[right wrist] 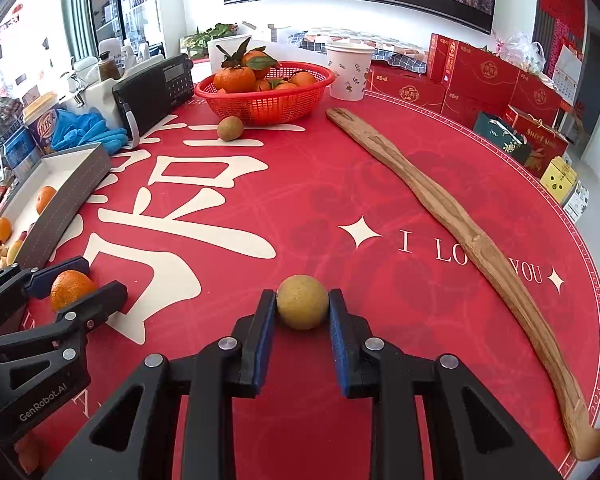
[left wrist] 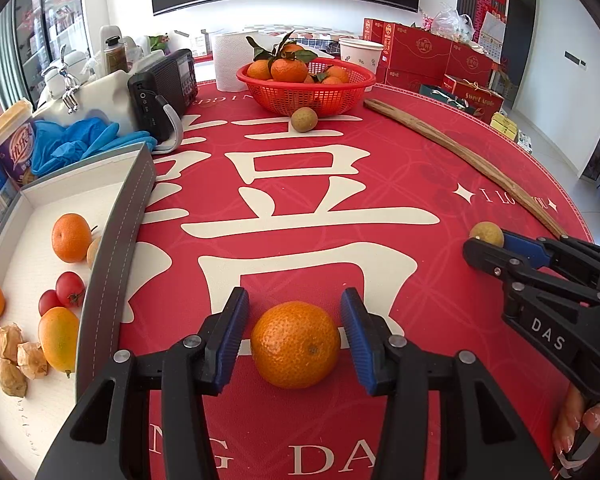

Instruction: Organize fruits

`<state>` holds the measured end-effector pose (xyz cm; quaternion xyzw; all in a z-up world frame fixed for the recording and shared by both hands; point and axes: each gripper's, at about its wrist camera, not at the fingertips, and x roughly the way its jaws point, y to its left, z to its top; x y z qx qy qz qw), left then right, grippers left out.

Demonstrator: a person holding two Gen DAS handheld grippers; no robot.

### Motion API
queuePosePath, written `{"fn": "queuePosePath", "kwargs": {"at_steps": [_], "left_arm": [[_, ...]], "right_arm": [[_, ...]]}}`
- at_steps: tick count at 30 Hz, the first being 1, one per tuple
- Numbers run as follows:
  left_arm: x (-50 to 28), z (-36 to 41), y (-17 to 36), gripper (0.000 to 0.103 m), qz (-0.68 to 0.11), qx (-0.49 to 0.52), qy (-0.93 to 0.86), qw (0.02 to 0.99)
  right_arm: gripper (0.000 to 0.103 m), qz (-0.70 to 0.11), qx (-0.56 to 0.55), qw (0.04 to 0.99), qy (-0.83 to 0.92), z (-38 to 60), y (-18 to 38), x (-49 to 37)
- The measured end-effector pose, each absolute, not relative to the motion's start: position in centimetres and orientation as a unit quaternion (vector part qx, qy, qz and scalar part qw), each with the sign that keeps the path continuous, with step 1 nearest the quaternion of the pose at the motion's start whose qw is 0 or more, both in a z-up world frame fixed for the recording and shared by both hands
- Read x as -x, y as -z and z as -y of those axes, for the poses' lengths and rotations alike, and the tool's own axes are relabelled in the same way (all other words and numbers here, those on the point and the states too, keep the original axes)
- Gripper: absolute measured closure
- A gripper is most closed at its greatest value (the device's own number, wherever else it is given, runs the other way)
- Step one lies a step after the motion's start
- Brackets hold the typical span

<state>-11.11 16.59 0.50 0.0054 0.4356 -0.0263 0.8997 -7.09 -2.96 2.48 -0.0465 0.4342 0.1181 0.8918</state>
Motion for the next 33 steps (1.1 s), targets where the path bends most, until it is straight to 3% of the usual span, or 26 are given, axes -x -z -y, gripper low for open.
{"fn": "queuePosePath", "kwargs": {"at_steps": [14,15,16,33], "left_arm": [[11.12,-16.6,-0.51,0.051,-0.435,-0.006,0.026,0.9],[11.11,-16.61,-0.5,0.053,-0.435,-0.005,0.027,0.9],[11.14,-16.59,-0.52,0.062,-0.434,-0.005,0.029,0.9],[11.17,-16.36,-0.57,0.062,-0.433,-0.009,0.03,0.901]], "right_arm": [[0.076,-0.434,0.046,0.892,-0.118,2.93,-2.51,7.09],[0.076,-0.434,0.045,0.892,-0.118,2.93,-2.51,7.09],[0.076,-0.435,0.042,0.892,-0.119,3.02,-2.51,7.09],[0.076,-0.434,0.042,0.892,-0.119,3.05,-2.47,7.11]]}}
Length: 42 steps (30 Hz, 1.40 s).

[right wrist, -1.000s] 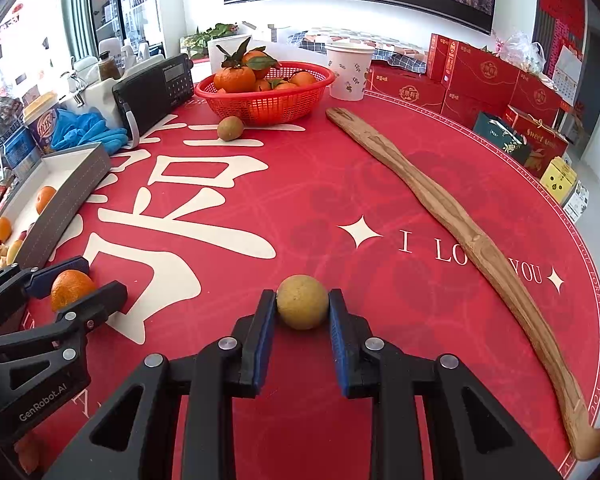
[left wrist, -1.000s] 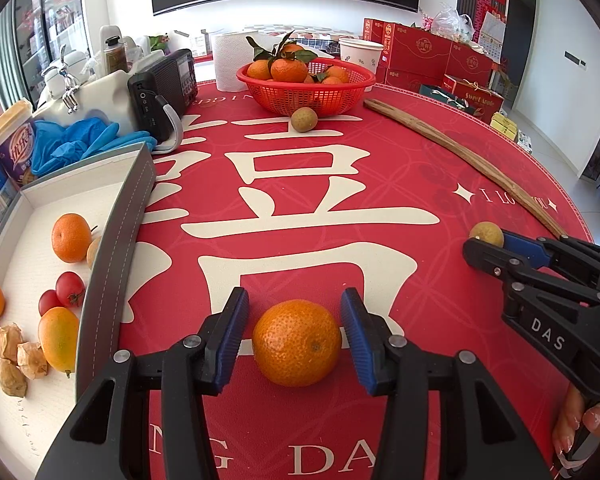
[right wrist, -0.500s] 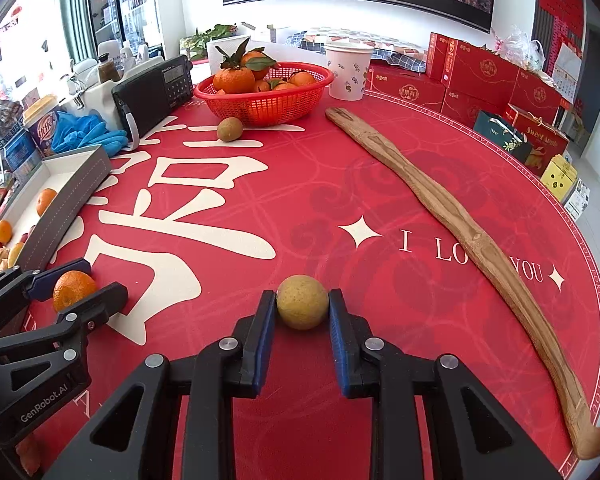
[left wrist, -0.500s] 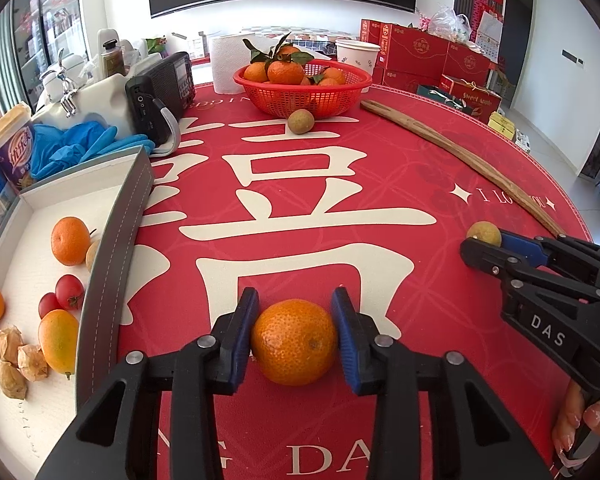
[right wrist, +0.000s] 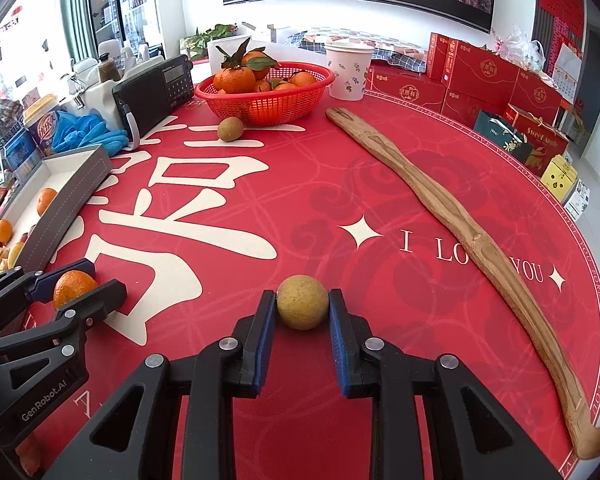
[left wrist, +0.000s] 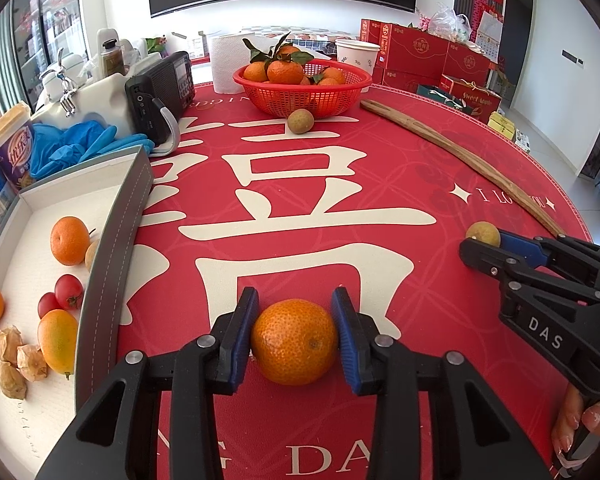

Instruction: Organize fruits

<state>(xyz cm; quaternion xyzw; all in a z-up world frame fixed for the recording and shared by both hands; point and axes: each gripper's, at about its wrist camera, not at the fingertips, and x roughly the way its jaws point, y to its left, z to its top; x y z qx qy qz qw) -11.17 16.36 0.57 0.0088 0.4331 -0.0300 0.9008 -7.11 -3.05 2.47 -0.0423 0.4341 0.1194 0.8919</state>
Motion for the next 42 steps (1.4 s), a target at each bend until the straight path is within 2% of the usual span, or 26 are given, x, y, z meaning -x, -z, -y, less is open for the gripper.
{"fn": "queuePosePath", "kwargs": {"at_steps": [42], "left_arm": [[11.19,-16.33,-0.71,0.062,-0.434,0.0,0.041,0.9]], "right_arm": [[0.076,-0.437,0.018,0.888,-0.14,3.3,-2.47,7.12]]}}
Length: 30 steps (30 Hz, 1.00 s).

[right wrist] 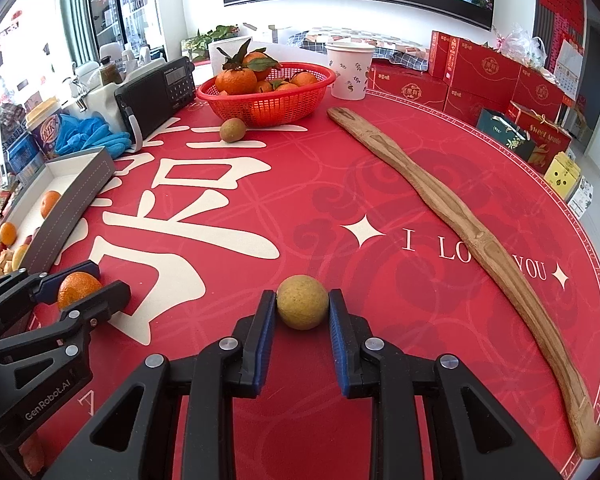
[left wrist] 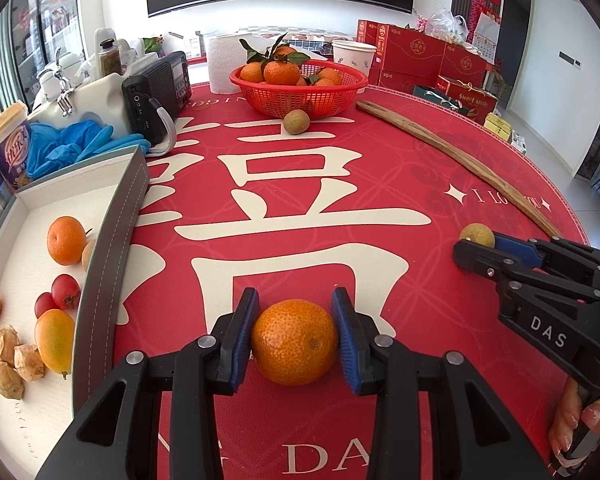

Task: Organize fruits
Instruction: 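Carry the orange in the left tool and brown fruit in the right tool over the tray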

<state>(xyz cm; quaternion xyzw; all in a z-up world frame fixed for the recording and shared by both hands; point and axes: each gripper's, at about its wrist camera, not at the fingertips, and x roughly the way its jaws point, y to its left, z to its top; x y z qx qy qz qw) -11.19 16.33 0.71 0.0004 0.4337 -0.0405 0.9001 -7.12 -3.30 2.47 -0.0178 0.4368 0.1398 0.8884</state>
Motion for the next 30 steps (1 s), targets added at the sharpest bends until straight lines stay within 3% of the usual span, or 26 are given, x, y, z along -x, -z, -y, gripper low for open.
{"fn": "queuePosePath", "kwargs": {"at_steps": [12,19,27,30], "left_arm": [[12.6,-20.9,-4.9,0.062,-0.386,0.048,0.023,0.921],[13.9,-27.7,-5.7,0.062,-0.372,0.096,-0.039,0.923],[15.5,-35.1,-4.0,0.062,-0.385,0.152,-0.124,0.902],[16.1,-36.5,-3.6,0.056,-0.389,0.163,-0.146,0.895]], "right_arm": [[0.076,-0.433,0.005,0.881,-0.191,-0.3,-5.8,6.6],[0.076,-0.425,0.032,0.868,-0.254,-7.9,-8.4,6.3],[0.076,-0.447,0.071,0.827,-0.333,-18.3,-7.7,6.1],[0.076,-0.454,0.094,0.815,-0.348,-21.0,-7.1,6.2]]}}
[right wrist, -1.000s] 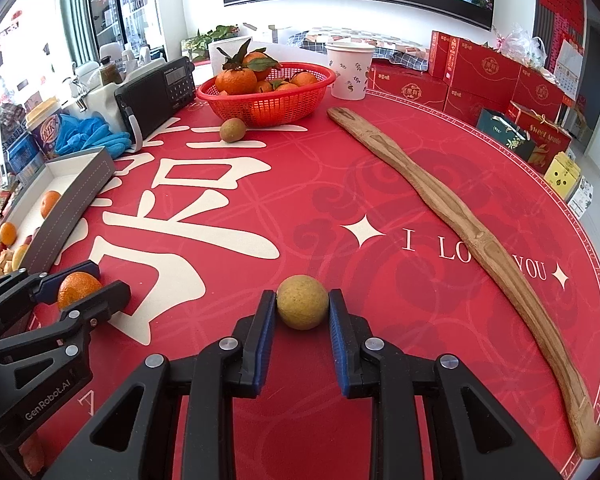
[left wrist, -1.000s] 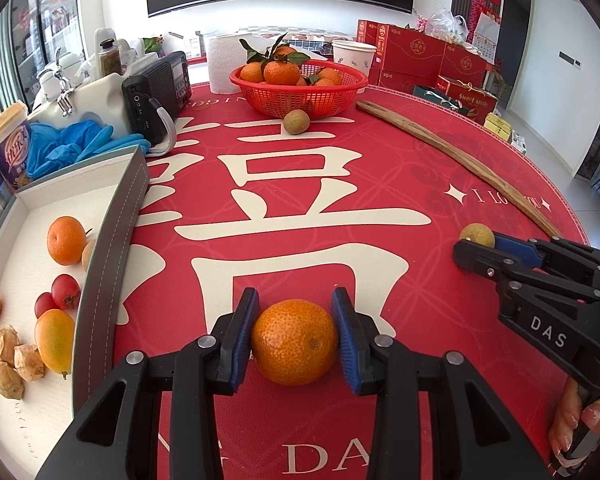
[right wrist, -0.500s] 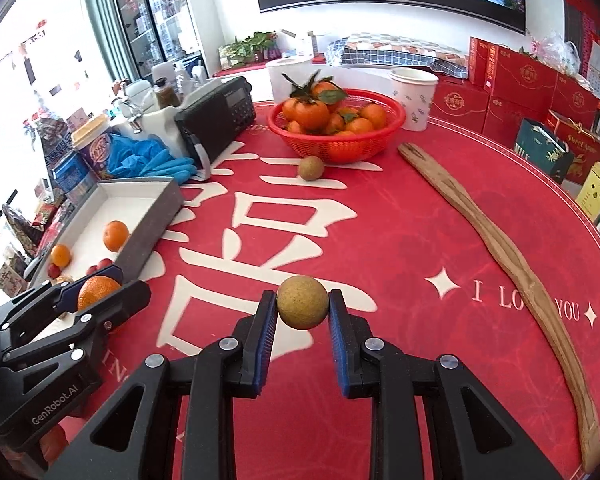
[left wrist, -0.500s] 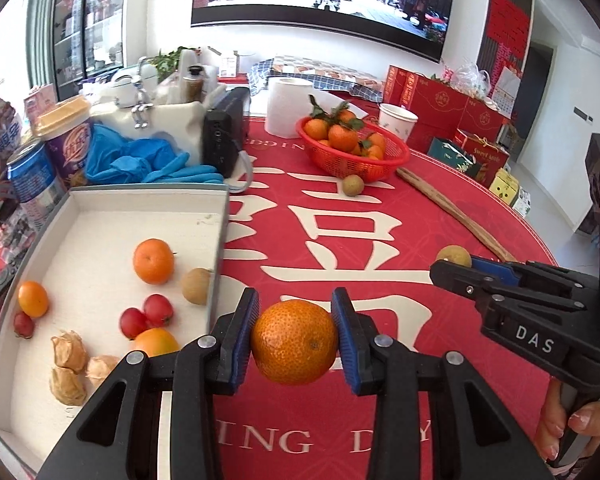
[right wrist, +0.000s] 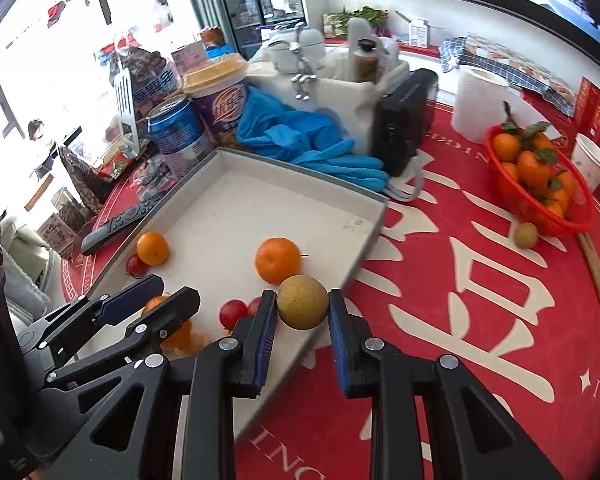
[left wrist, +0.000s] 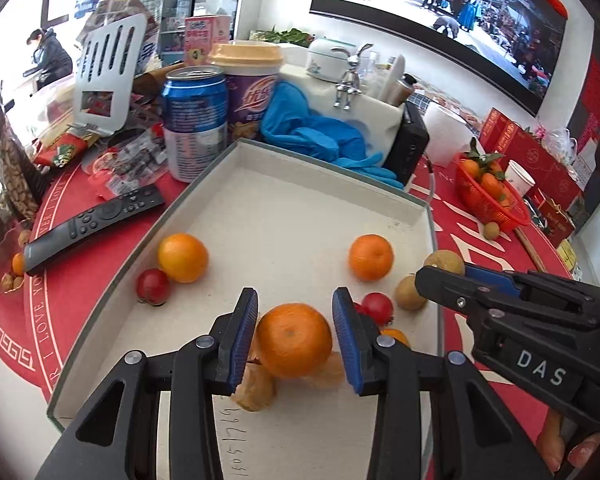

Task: Organize fruits
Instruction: 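Carry the orange in the left tool and brown fruit in the right tool over the tray, then open the left tool to drop the orange while the right tool releases the brown fruit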

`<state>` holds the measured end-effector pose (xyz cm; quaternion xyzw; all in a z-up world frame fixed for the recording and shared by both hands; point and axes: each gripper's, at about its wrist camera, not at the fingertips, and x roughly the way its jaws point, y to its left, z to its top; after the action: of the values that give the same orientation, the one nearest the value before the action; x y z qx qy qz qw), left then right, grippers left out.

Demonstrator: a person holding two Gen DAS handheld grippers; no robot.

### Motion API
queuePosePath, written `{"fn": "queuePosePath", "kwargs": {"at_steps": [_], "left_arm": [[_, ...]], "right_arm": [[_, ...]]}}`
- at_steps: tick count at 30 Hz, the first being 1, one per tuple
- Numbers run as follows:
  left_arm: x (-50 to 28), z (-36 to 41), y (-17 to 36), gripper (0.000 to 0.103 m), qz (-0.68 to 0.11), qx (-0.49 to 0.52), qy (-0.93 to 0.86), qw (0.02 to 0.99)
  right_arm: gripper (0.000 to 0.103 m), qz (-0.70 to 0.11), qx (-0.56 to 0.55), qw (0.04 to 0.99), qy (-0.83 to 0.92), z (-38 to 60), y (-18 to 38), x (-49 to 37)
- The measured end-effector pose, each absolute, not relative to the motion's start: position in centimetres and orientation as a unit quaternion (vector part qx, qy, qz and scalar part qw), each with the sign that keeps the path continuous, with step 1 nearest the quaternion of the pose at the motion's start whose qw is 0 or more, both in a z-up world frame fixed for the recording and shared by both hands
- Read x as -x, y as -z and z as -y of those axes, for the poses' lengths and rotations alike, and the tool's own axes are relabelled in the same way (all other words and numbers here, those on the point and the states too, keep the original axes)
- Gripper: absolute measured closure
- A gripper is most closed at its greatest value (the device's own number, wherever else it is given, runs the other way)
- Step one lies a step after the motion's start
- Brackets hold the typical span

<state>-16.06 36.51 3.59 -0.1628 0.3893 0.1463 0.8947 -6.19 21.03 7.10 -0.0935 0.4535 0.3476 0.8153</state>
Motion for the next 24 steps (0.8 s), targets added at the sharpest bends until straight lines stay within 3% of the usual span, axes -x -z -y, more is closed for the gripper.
{"fn": "queuePosePath", "kwargs": {"at_steps": [3,6,12,13,14,15,24], "left_arm": [[16.4,-37.4,-3.4,0.042,-0.394,0.167,-0.17,0.888],[16.9,-38.3,-3.2,0.021,-0.4,0.179,-0.187,0.879],[16.8,-38.3,-2.6,0.015,-0.408,0.194,-0.182,0.873],[16.6,-38.2,-2.6,0.009,-0.412,0.193,-0.182,0.872],[16.3,-38.1,-2.4,0.004,-0.424,0.186,-0.185,0.867],[16.1,-37.9,-2.3,0.0,-0.434,0.176,-0.184,0.864],[16.3,-37.6,-2.7,0.0,-0.417,0.17,-0.182,0.874]], "right_arm": [[0.076,-0.461,0.114,0.809,-0.348,-22.7,-6.5,6.1],[0.076,-0.47,0.114,0.805,-0.344,-23.2,-6.2,5.6],[0.075,-0.483,0.116,0.797,-0.345,-23.0,-6.6,5.3],[0.055,-0.482,0.118,0.796,-0.346,-23.0,-6.8,5.4],[0.015,-0.479,0.117,0.798,-0.347,-23.0,-7.1,5.5],[0.002,-0.47,0.116,0.804,-0.347,-23.0,-7.4,5.7],[0.0,-0.45,0.139,0.819,-0.327,-23.3,-8.9,6.3]]}}
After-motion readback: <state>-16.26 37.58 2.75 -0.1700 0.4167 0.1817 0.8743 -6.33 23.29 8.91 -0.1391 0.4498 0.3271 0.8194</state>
